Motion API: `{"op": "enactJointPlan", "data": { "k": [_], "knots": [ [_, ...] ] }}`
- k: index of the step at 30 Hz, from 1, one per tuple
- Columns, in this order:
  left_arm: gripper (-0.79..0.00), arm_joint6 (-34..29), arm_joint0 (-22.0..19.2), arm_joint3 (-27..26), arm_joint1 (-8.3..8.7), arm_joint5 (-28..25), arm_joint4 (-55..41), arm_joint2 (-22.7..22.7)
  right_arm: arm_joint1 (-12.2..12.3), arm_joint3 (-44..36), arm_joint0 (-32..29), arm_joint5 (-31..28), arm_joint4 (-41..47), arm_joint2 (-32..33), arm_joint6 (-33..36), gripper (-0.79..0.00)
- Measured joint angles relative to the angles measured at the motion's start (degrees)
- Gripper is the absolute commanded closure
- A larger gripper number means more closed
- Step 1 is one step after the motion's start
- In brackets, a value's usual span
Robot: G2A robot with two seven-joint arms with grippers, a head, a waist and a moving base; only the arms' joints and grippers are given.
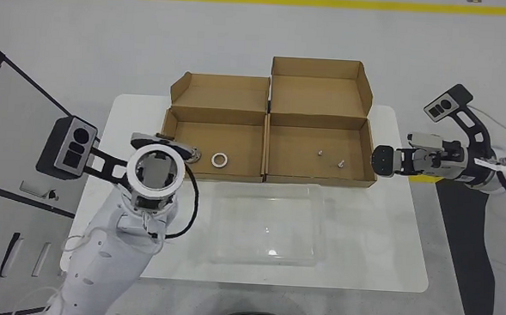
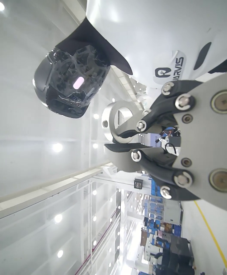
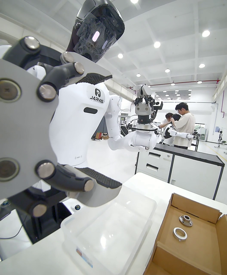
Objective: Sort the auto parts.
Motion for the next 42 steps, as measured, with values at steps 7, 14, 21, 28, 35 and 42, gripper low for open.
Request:
{"op": "enactJointPlan", "data": {
  "k": [7, 14, 21, 28, 35, 42],
  "knots": [
    [0.0, -6.49, 0.67, 0.09, 0.17, 0.18, 6.04, -2.83, 0.0, 0.0, 0.0, 0.0, 0.0, 0.0, 0.0, -0.785],
    [0.0, -7.89, 2.03, -0.45, 0.14, -0.13, 6.85, -4.23, 0.0, 0.0, 0.0, 0.0, 0.0, 0.0, 0.0, -0.785],
    [0.0, -3.17, 3.1, -1.44, -0.53, -0.49, 0.73, -3.02, 0.0, 0.0, 0.0, 0.0, 0.0, 0.0, 0.0, -0.785],
    [0.0, -1.64, 3.6, -1.75, -1.13, -0.5, -3.3, -2.54, 0.0, 0.0, 0.0, 0.0, 0.0, 0.0, 0.0, -0.785],
    [0.0, -4.98, 3.47, -1.61, -1.31, -0.87, -2.68, -3.67, 0.0, 0.0, 0.0, 0.0, 0.0, 0.0, 0.0, -0.785],
    [0.0, -12.32, 2.89, -1.12, -0.89, -1.56, 3.02, -5.82, 0.0, 0.0, 0.0, 0.0, 0.0, 0.0, 0.0, -0.785]
  ]
}}
